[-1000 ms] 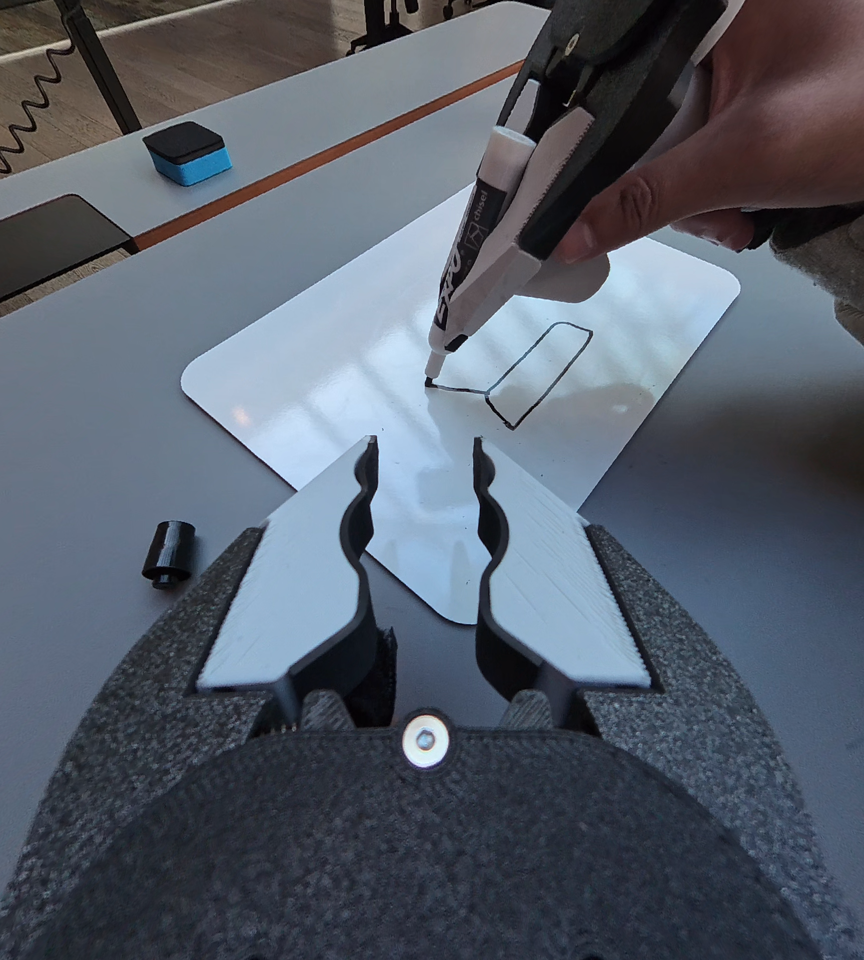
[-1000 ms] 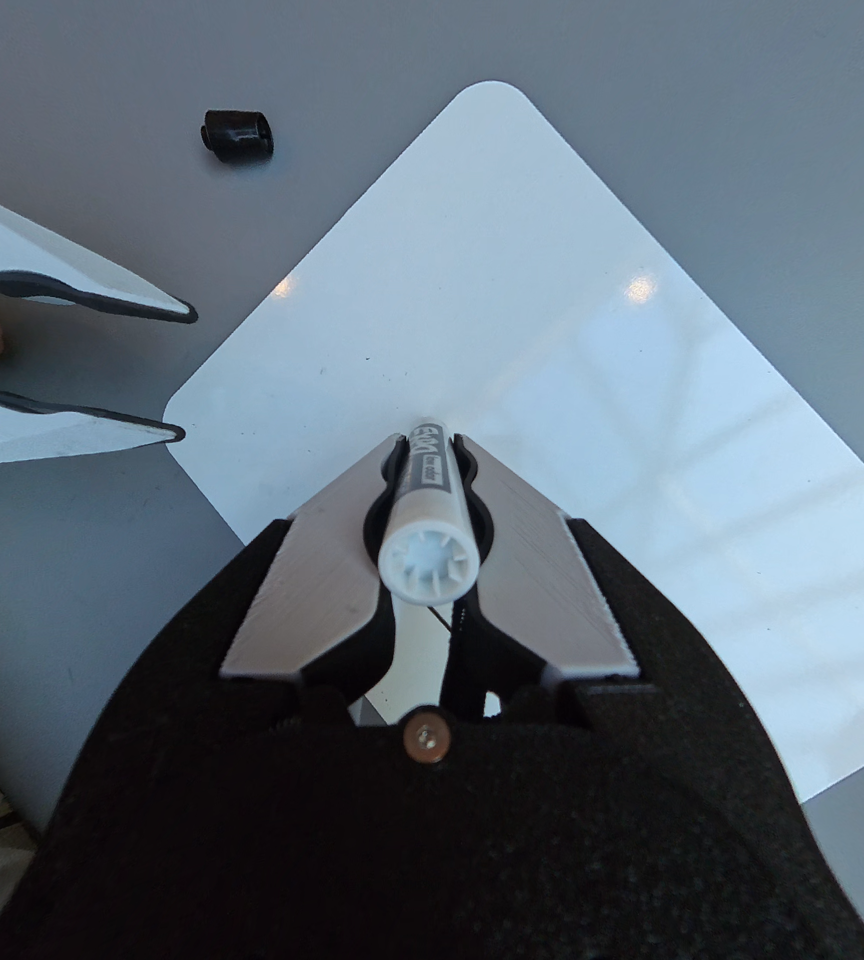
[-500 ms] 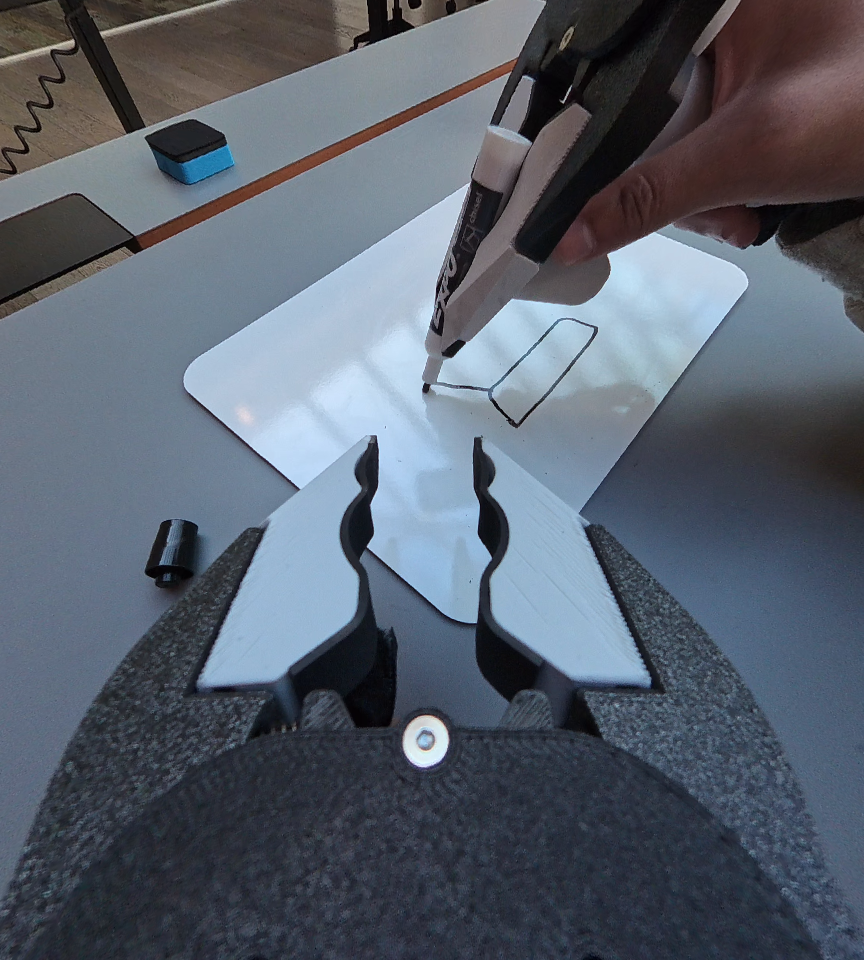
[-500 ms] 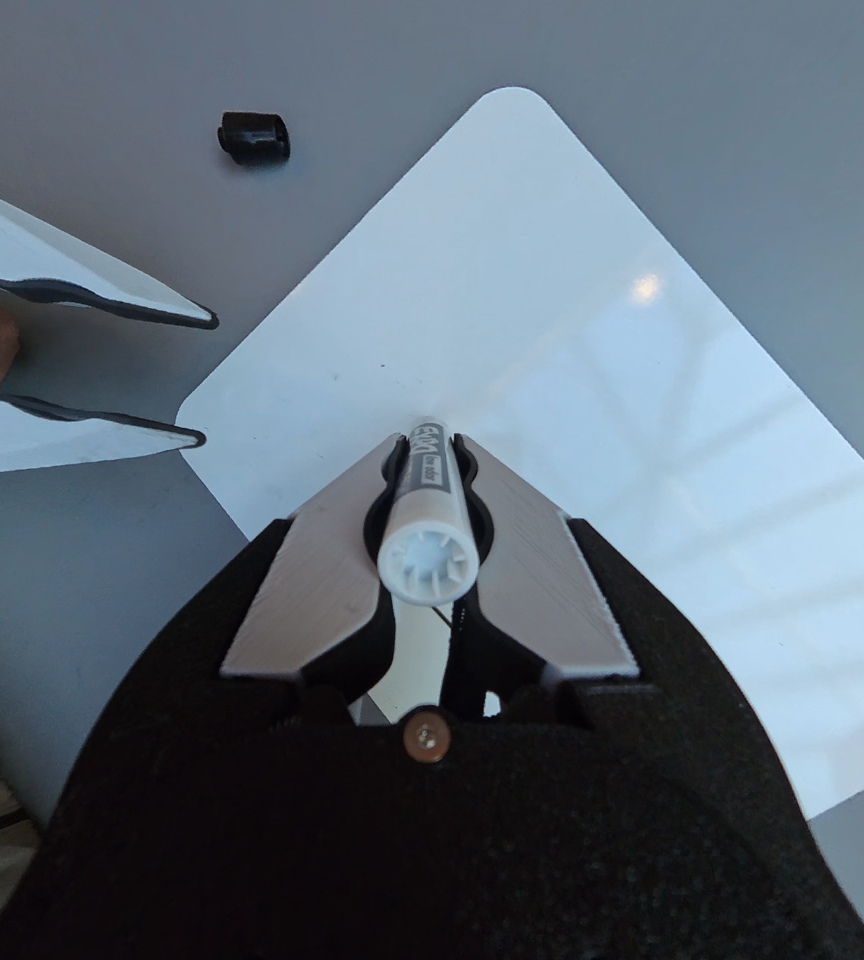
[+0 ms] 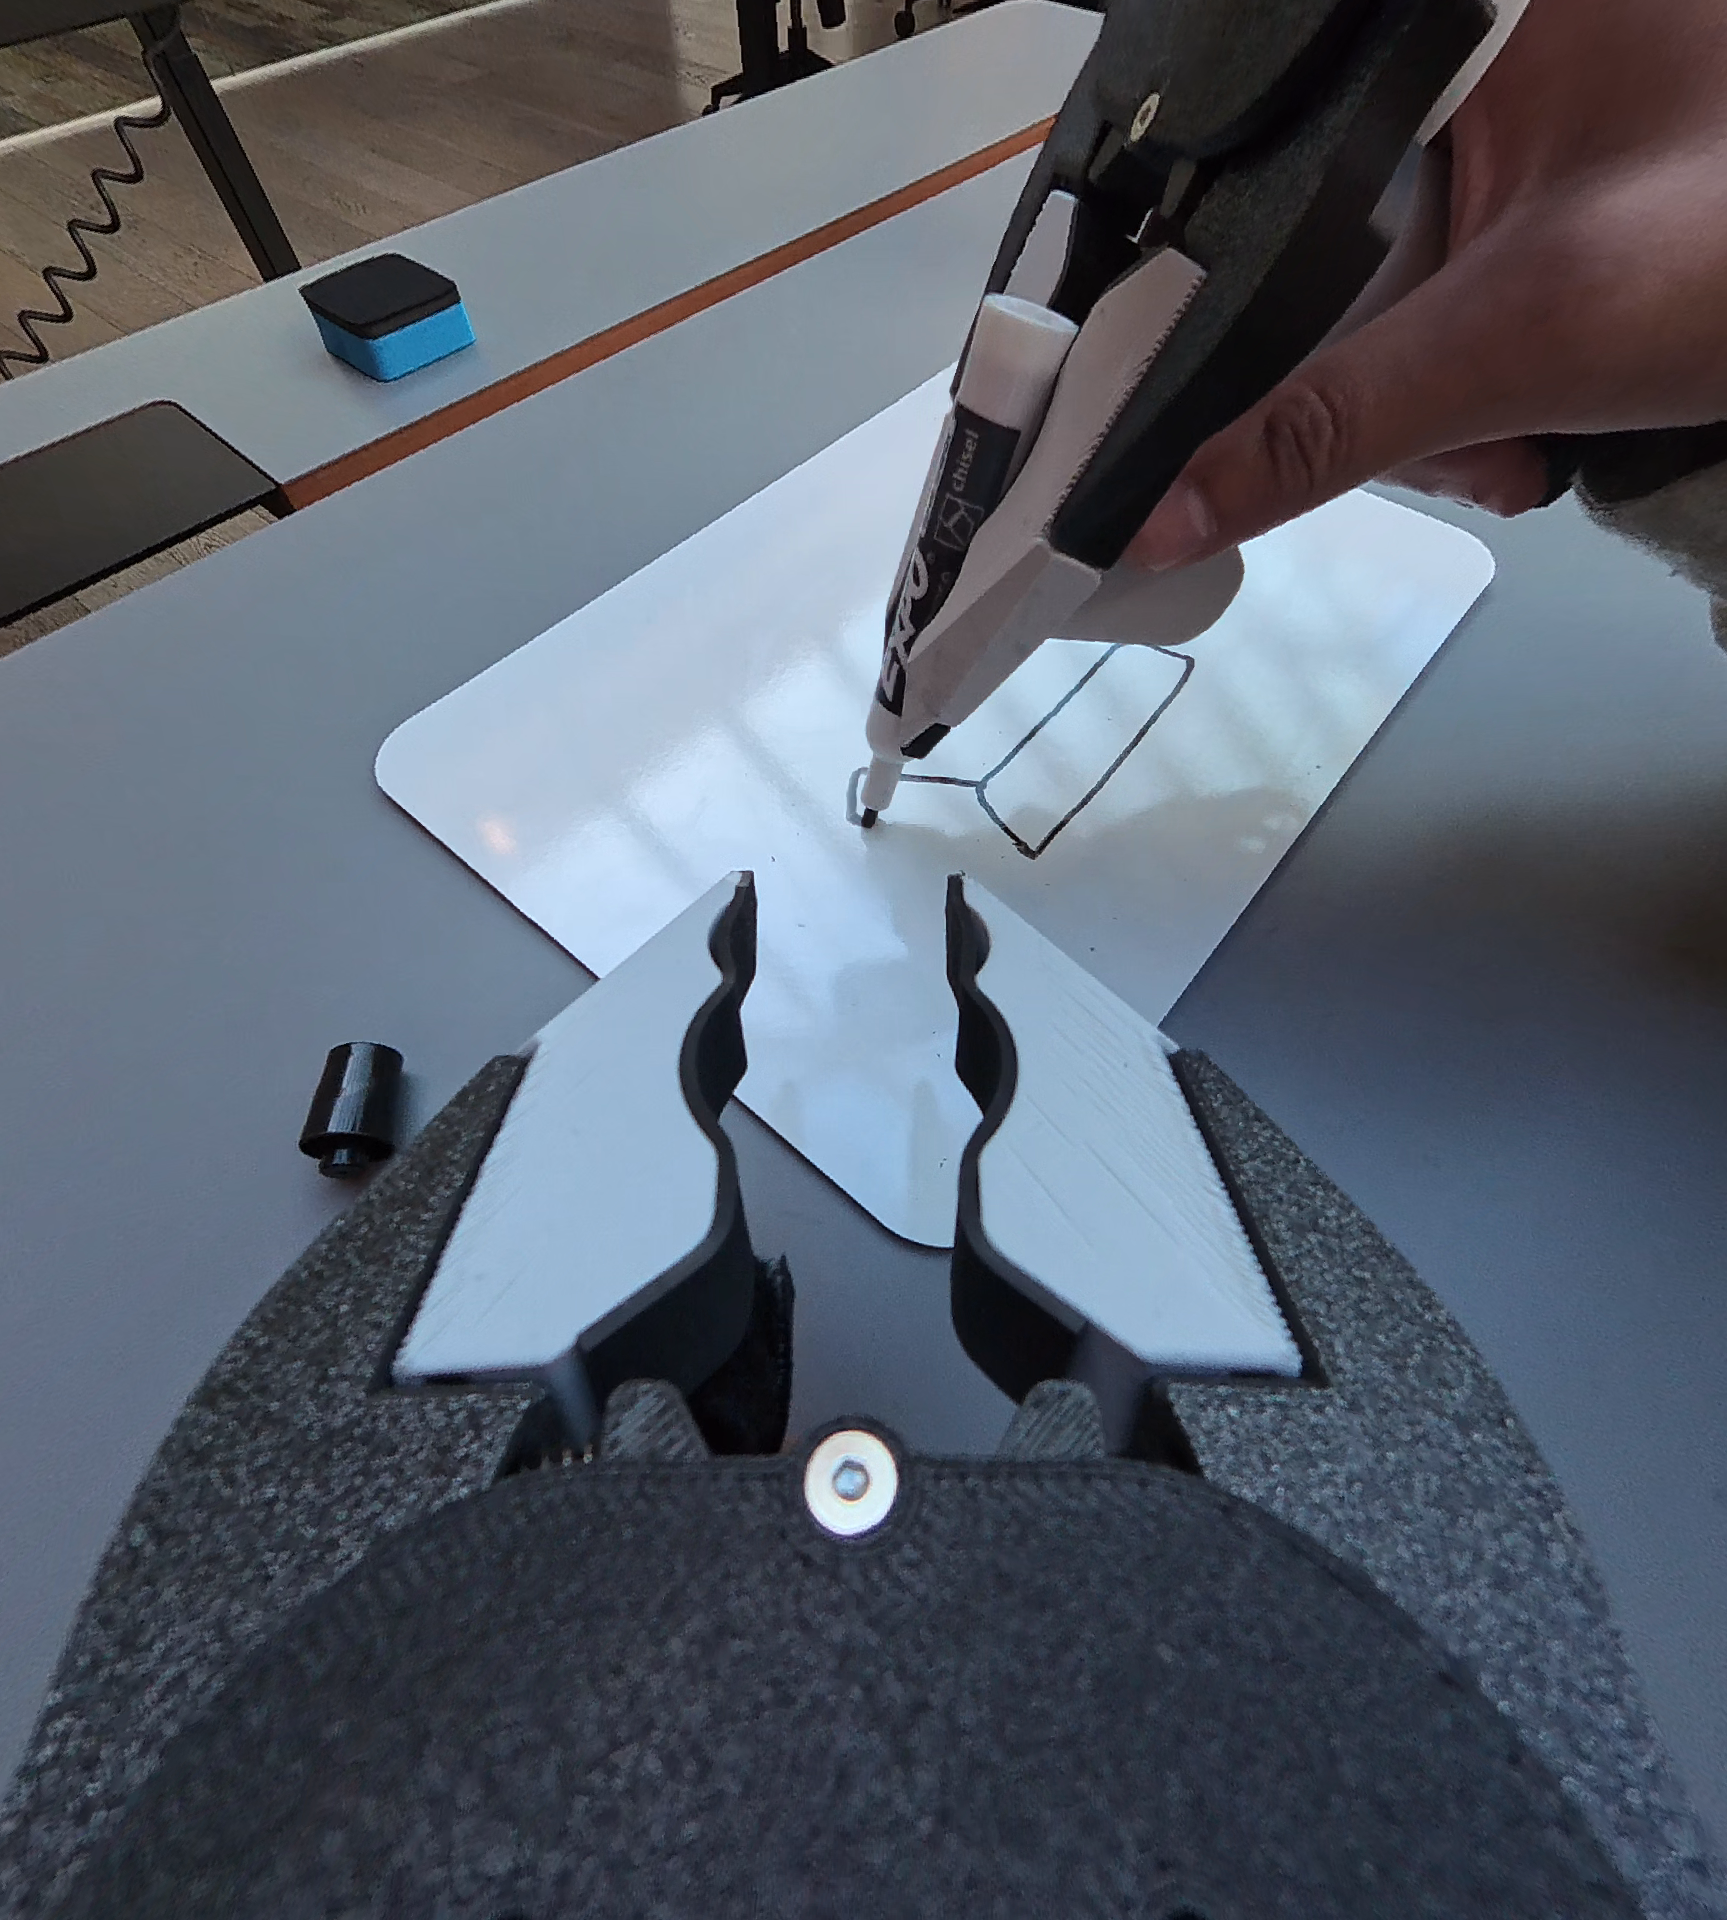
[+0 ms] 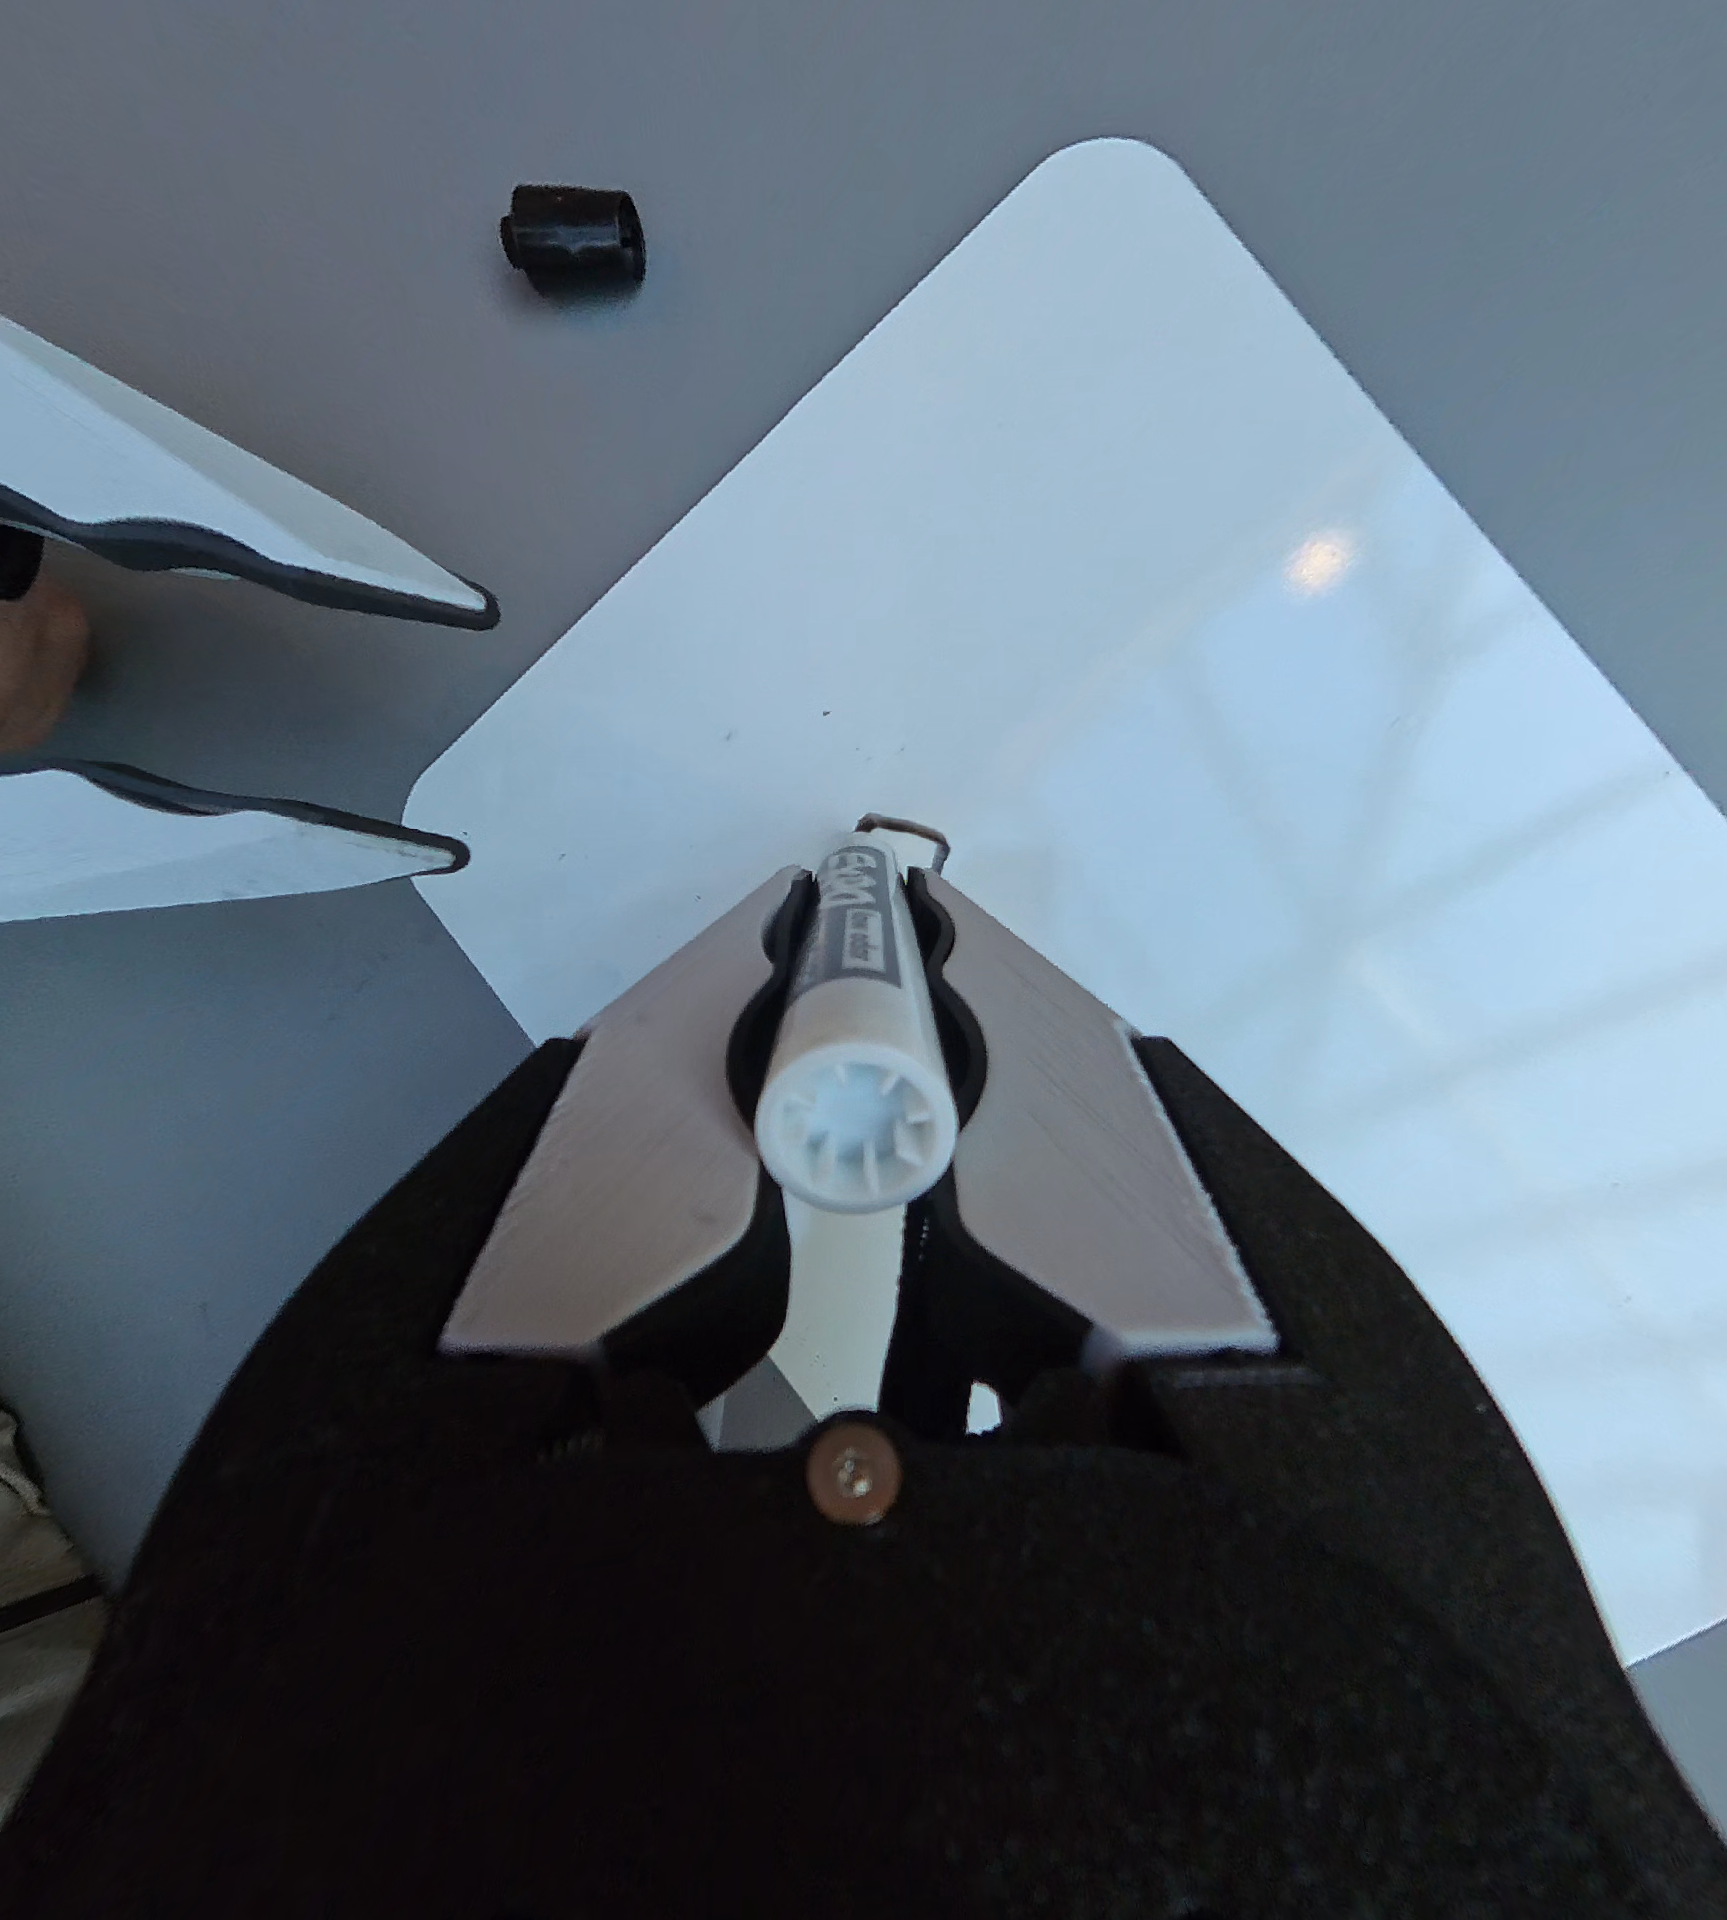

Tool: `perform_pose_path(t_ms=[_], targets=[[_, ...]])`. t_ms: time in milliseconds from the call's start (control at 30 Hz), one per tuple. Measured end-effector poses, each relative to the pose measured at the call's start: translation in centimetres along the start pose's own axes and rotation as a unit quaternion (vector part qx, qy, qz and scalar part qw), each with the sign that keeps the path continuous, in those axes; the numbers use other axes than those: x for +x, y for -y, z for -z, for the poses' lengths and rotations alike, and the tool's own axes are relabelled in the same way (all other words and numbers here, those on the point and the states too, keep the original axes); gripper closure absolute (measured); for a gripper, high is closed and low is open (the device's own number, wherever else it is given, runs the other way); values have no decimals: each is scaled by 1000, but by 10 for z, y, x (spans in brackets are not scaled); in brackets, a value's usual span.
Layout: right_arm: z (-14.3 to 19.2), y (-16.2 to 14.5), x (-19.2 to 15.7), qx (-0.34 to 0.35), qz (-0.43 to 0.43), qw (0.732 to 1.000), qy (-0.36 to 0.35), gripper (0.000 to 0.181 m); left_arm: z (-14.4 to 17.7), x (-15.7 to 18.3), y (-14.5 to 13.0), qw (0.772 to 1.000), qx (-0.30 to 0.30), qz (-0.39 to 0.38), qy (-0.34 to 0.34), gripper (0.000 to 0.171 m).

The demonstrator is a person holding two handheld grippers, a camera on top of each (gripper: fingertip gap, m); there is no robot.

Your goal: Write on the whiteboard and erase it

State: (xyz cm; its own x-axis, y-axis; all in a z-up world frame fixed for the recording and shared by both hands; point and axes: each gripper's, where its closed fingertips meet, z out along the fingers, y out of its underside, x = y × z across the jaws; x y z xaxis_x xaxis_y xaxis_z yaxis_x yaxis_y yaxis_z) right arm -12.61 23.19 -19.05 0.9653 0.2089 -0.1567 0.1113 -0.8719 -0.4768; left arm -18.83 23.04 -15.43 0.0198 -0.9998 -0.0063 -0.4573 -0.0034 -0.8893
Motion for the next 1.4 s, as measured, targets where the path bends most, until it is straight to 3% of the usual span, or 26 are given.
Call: perform_pose_path(t_ms=[1400], targets=[[20,-38,-20,9,-16,1000,-5,163,-9,1,-8,1000,-8,-25,7,135]])
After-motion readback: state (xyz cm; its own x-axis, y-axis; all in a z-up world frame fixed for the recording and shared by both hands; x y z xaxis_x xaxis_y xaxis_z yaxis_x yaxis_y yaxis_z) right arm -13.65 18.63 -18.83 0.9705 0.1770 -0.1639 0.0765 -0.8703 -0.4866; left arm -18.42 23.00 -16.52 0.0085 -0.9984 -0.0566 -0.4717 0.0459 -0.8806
